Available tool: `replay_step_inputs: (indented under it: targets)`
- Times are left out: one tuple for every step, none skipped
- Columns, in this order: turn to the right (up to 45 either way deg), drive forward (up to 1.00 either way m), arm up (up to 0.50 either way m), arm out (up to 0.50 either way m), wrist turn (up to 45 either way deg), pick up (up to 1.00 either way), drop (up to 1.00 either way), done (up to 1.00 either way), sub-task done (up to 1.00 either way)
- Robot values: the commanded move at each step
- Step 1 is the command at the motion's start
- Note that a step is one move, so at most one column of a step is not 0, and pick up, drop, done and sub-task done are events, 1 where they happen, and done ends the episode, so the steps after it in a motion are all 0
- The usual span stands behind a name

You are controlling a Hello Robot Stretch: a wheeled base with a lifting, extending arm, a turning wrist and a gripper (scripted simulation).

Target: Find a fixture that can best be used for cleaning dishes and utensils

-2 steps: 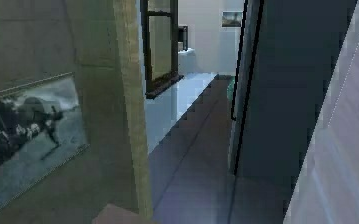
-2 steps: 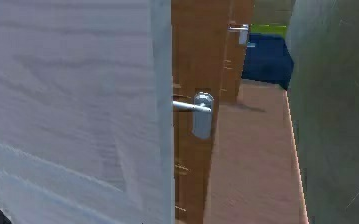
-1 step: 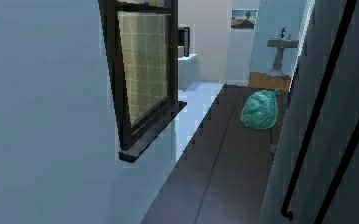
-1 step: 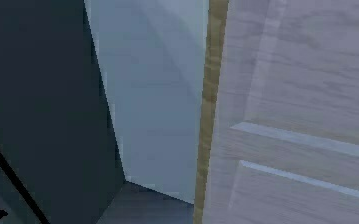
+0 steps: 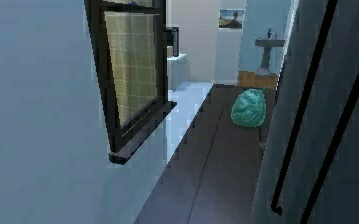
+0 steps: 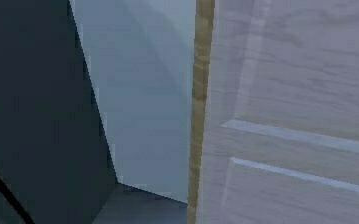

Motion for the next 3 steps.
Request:
replay_step_inputs:
  targets:
    - [42.0,0.0,0.0,0.0,0.0,0.0,0.0,0.0,0.0]
    - [0.0,0.3,0.0,0.0,0.0,0.0,0.0,0.0,0.0]
    - [-45.0,0.0,0.0,0.0,0.0,0.0,0.0,0.0,0.0]
